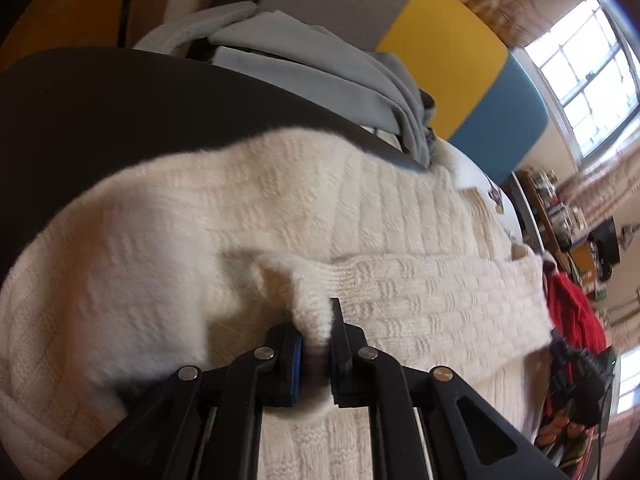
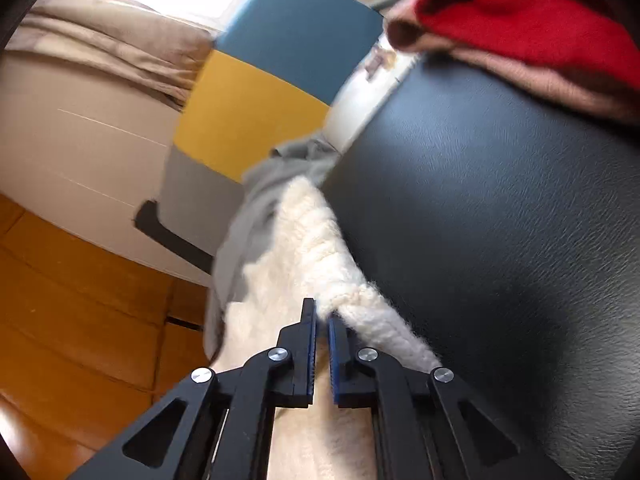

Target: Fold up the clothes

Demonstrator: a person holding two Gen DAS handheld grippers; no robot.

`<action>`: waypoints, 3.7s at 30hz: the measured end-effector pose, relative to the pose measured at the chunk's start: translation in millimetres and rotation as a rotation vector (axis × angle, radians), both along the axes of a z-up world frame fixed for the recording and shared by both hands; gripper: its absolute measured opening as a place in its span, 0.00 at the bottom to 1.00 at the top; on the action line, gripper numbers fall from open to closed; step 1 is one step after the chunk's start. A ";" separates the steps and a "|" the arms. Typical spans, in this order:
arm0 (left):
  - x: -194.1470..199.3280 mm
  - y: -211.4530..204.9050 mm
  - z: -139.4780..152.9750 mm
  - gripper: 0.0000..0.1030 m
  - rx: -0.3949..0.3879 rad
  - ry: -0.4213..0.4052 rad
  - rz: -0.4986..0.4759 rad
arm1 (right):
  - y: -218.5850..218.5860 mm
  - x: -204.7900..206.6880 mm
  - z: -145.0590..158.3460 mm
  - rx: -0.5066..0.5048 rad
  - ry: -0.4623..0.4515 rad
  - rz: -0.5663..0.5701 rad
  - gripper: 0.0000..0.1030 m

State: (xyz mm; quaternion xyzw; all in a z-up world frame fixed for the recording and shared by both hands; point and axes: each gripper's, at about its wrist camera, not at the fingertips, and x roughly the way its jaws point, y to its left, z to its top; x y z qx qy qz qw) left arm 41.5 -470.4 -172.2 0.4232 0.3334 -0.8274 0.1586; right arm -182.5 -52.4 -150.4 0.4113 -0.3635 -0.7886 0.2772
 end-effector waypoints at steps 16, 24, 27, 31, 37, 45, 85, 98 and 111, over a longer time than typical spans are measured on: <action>-9.6 16.0 12.1 0.10 -0.086 0.028 -0.095 | 37.3 9.5 30.7 0.215 0.104 0.193 0.45; -8.9 14.6 15.4 0.10 -0.089 0.047 -0.076 | -7.1 -86.5 16.1 0.256 0.044 0.234 0.59; -8.5 13.5 23.4 0.10 -0.111 0.081 -0.074 | -21.2 -104.8 -5.7 0.222 -0.036 0.269 0.22; -8.9 11.2 34.5 0.10 -0.142 0.123 -0.067 | -29.0 -90.1 16.0 0.327 0.099 0.266 0.17; -31.5 0.9 19.3 0.10 -0.145 0.038 -0.037 | -30.8 -88.4 11.1 0.436 0.120 0.215 0.17; -28.4 -6.3 17.5 0.18 -0.109 0.026 0.046 | -26.0 -83.7 11.0 0.509 0.111 0.123 0.35; 168.6 78.4 7.9 0.51 -0.607 -0.270 -0.556 | -118.2 64.5 7.3 0.480 0.295 0.485 0.66; 174.6 32.9 13.1 0.09 -0.353 -0.127 -0.284 | -119.7 64.1 6.2 0.473 0.297 0.494 0.71; 198.5 -20.4 104.3 0.08 0.094 0.491 0.104 | -140.0 90.4 37.5 0.480 0.311 0.514 0.72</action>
